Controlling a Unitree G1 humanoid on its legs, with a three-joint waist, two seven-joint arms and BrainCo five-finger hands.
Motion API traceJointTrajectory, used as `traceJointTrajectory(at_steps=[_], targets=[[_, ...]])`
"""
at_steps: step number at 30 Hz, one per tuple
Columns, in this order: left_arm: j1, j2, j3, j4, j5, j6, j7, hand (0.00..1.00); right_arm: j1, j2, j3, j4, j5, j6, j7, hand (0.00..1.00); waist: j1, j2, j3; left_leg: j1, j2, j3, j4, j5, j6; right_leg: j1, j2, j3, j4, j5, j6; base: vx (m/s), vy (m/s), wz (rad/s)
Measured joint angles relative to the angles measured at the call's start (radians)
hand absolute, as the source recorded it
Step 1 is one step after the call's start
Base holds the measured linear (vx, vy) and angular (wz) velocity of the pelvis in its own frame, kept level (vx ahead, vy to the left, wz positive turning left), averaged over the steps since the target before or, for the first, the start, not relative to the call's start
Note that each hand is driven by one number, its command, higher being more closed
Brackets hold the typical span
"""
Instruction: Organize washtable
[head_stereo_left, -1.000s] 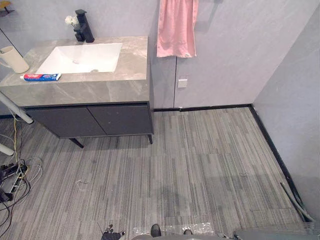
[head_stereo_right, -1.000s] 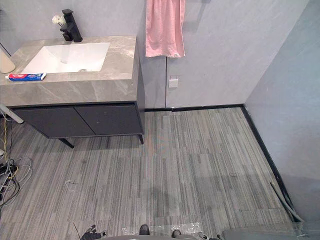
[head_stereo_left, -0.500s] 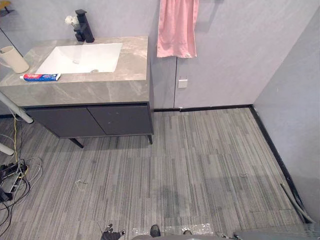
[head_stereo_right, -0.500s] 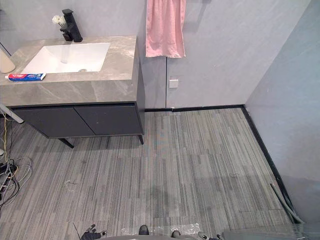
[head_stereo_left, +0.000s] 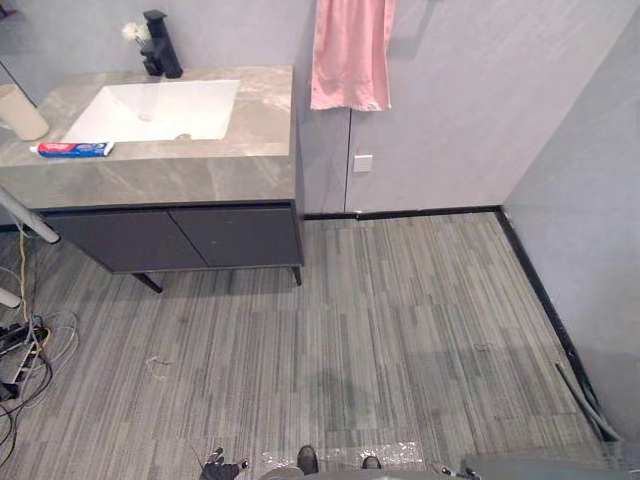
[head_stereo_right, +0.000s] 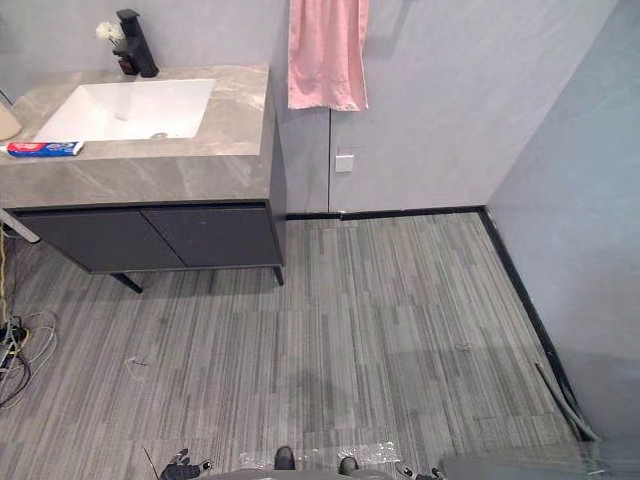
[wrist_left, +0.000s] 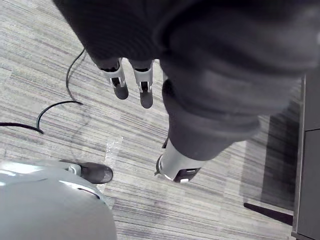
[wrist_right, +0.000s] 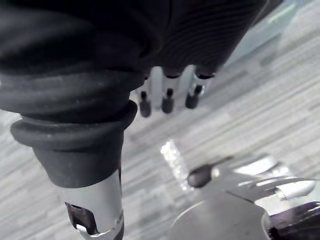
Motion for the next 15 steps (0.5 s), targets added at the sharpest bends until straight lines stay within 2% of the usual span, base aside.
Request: traceJointTrajectory(at_steps=[1, 2, 3, 4, 6, 7, 8, 10, 12, 13, 14, 15], targets=[[0.0, -0.001, 0.024, -0.004, -0.006, 0.0, 0.0, 0.0, -0.002, 0.007, -0.001, -0.005, 0.0, 0.0, 0.0, 0.0, 0.001, -0.008, 0.014, -0.032, 0.018, 0.013, 0.1, -0.046, -0.006, 0.004, 0.006, 0.011, 0.01, -0.003, -0.003, 0.06, -0.12, -0.49], [0.005, -0.014, 0.072, -0.025, -0.017, 0.004, -0.001, 0.0, 0.004, 0.011, -0.009, -0.026, 0.002, -0.001, 0.0, 0.0, 0.004, -0.003, 0.025, -0.107, 0.061, 0.032, 0.298, -0.119, -0.016, 0.002, 0.023, 0.017, 0.019, -0.017, -0.02, 0.02, -0.146, -0.41], [0.001, -0.029, 0.119, -0.054, -0.018, 0.005, -0.001, 0.0, 0.01, 0.012, -0.009, -0.048, 0.006, -0.002, 0.001, 0.0, 0.008, 0.007, 0.038, -0.211, 0.12, 0.041, 0.546, -0.149, -0.013, 0.009, 0.048, 0.019, 0.034, -0.036, -0.046, 0.0, -0.155, -0.32], [0.001, -0.039, 0.132, -0.074, -0.023, 0.006, -0.001, 0.0, 0.012, 0.01, -0.008, -0.059, 0.006, -0.002, 0.001, 0.0, 0.015, 0.022, 0.047, -0.258, 0.151, 0.041, 0.661, -0.146, -0.012, 0.014, 0.059, 0.021, 0.045, -0.051, -0.06, 0.02, -0.089, -0.24], [0.008, -0.062, 0.159, -0.109, -0.038, 0.005, -0.001, 0.0, 0.026, 0.004, -0.004, -0.088, 0.007, -0.003, 0.0, 0.0, 0.024, 0.036, 0.07, -0.374, 0.225, 0.029, 0.943, -0.077, -0.011, 0.061, 0.083, 0.031, 0.069, -0.085, -0.101, 0.12, -0.039, -0.12], [0.011, -0.063, 0.16, -0.112, -0.04, 0.006, 0.0, 0.0, 0.027, 0.0, 0.01, -0.097, 0.005, 0.001, -0.001, 0.0, 0.024, 0.031, 0.068, -0.419, 0.22, 0.022, 0.986, -0.096, -0.013, 0.07, 0.08, 0.039, 0.085, -0.107, -0.114, 0.13, -0.017, -0.04], [0.01, -0.069, 0.155, -0.113, -0.043, 0.005, 0.0, 0.0, 0.023, -0.001, 0.011, -0.098, 0.005, 0.002, -0.001, 0.0, 0.025, 0.032, 0.068, -0.436, 0.213, 0.02, 0.97, -0.104, -0.017, 0.071, 0.075, 0.045, 0.09, -0.114, -0.111, 0.23, 0.007, -0.17], [0.013, -0.076, 0.145, -0.113, -0.046, 0.006, 0.0, 0.0, -0.013, -0.005, 0.01, -0.103, 0.005, 0.003, -0.001, 0.0, 0.04, 0.028, 0.062, -0.475, 0.161, 0.012, 0.794, -0.107, -0.022, 0.058, 0.044, 0.09, 0.097, -0.135, -0.101, 0.31, 0.079, -0.58], [0.024, -0.099, 0.142, -0.107, -0.046, 0.007, -0.001, 0.0, -0.035, -0.008, 0.006, -0.111, 0.004, 0.003, 0.0, 0.0, 0.079, 0.052, 0.047, -0.477, 0.089, -0.051, 0.506, -0.088, -0.038, 0.033, 0.008, 0.155, 0.093, -0.164, -0.072, 0.38, 0.179, -0.99], [0.031, -0.102, 0.144, -0.108, -0.047, 0.007, -0.002, 0.0, -0.034, -0.005, 0.006, -0.114, 0.001, 0.003, 0.002, 0.0, 0.079, 0.061, 0.042, -0.477, 0.081, -0.063, 0.475, -0.09, -0.035, 0.036, 0.004, 0.164, 0.098, -0.182, -0.065, 0.33, 0.191, -0.64], [0.04, -0.107, 0.147, -0.107, -0.048, 0.007, -0.003, 0.0, -0.027, 0.004, 0.007, -0.118, -0.002, 0.004, 0.003, 0.0, 0.078, 0.065, 0.032, -0.474, 0.078, -0.063, 0.465, -0.076, -0.009, 0.039, -0.002, 0.163, 0.125, -0.22, -0.05, 0.5, 0.245, -0.37], [0.042, -0.094, 0.149, -0.107, -0.044, 0.011, -0.009, 0.0, -0.014, 0.028, 0.005, -0.13, -0.002, 0.005, 0.004, 0.0, 0.079, 0.037, 0.013, -0.459, 0.056, -0.024, 0.496, -0.092, 0.016, 0.013, -0.029, 0.151, 0.241, -0.278, -0.011, 0.44, 0.161, -0.31]])
